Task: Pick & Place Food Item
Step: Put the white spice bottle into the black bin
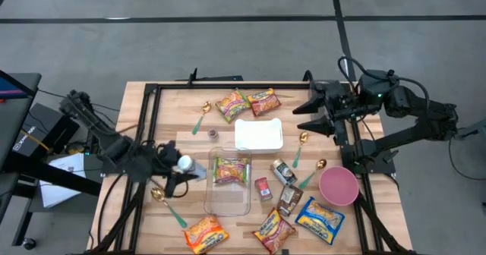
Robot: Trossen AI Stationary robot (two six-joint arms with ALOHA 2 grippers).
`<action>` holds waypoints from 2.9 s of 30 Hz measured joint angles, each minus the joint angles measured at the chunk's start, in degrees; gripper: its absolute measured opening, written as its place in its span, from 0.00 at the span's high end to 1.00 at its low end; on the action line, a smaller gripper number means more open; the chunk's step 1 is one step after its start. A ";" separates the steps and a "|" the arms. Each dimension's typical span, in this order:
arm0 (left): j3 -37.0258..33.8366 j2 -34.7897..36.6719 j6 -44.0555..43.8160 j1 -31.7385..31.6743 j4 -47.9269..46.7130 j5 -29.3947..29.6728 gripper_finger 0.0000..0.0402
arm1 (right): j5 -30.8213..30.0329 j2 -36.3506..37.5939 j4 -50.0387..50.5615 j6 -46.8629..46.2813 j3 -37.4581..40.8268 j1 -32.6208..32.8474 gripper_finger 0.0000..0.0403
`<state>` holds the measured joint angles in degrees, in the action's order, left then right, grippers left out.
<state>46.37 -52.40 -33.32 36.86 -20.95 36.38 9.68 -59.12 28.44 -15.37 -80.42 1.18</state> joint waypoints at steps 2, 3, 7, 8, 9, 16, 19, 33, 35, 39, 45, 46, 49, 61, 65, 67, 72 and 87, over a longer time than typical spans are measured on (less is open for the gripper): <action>2.80 -1.97 5.69 -4.67 2.16 -4.81 0.51 | 0.29 -1.00 -2.95 1.15 -0.11 0.76 0.40; 4.08 -3.24 8.24 -6.96 2.85 -7.23 0.51 | 0.79 -1.27 -3.24 1.31 -0.09 0.98 0.40; 9.98 -9.46 15.40 -14.73 4.61 -15.45 0.51 | 1.00 -3.39 -5.50 1.88 -0.09 1.44 0.40; 11.58 -11.04 16.66 -16.23 5.01 -16.93 0.51 | 1.00 -3.98 -5.70 1.88 -0.09 1.43 0.40; 13.01 -12.52 17.84 -17.53 5.16 -18.14 0.51 | 1.00 -4.60 -6.18 1.90 -0.09 1.43 0.40; 20.78 -21.39 21.49 -23.85 10.81 -24.25 0.51 | 1.00 -6.99 -7.97 2.01 -0.01 2.90 0.40; 23.10 -24.13 22.55 -25.48 14.65 -27.14 0.51 | 0.96 -6.84 -8.17 2.49 -0.09 3.42 0.40; 38.90 -38.41 26.81 -31.94 19.39 -35.44 0.51 | -0.93 -0.68 -6.48 5.33 -0.13 2.94 0.40; 41.29 -39.66 28.44 -31.89 19.72 -36.47 0.51 | -2.10 0.02 -3.59 5.04 -0.11 2.94 0.40; 45.71 -42.11 30.06 -31.87 19.55 -37.42 0.51 | -3.96 -0.79 -1.80 3.98 -0.07 2.92 0.40; 47.12 -43.47 30.44 -31.91 15.68 -37.52 0.51 | -4.18 -3.86 -2.54 3.98 -0.93 2.77 0.40; 47.12 -43.47 30.29 -31.91 14.59 -37.04 0.51 | -4.16 -4.51 -1.27 3.98 -1.99 2.79 0.39; 47.12 -43.45 30.01 -31.91 10.55 -36.50 0.51 | -4.22 -7.30 4.36 5.14 -6.63 2.81 0.35; 47.12 -43.45 29.53 -31.79 8.64 -35.45 0.51 | -4.49 -21.40 21.81 10.69 -25.15 2.92 0.13; 47.12 -43.45 28.82 -31.69 8.43 -35.23 0.51 | -5.25 -23.41 25.18 11.35 -27.76 2.92 0.13; 47.12 -43.45 28.37 -31.69 8.43 -35.07 0.51 | -5.25 -24.00 25.78 11.34 -27.85 3.11 0.13; 47.12 -43.43 28.16 -31.69 8.43 -34.86 0.51 | -5.31 -26.42 25.38 11.42 -27.85 3.31 0.15; 47.12 -43.37 28.00 -31.69 8.28 -34.86 0.51 | -5.72 -26.57 24.91 10.86 -27.85 3.31 0.17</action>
<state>93.49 -95.77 -5.32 5.17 -12.67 1.52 3.95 -85.69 53.35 -4.51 -108.27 4.49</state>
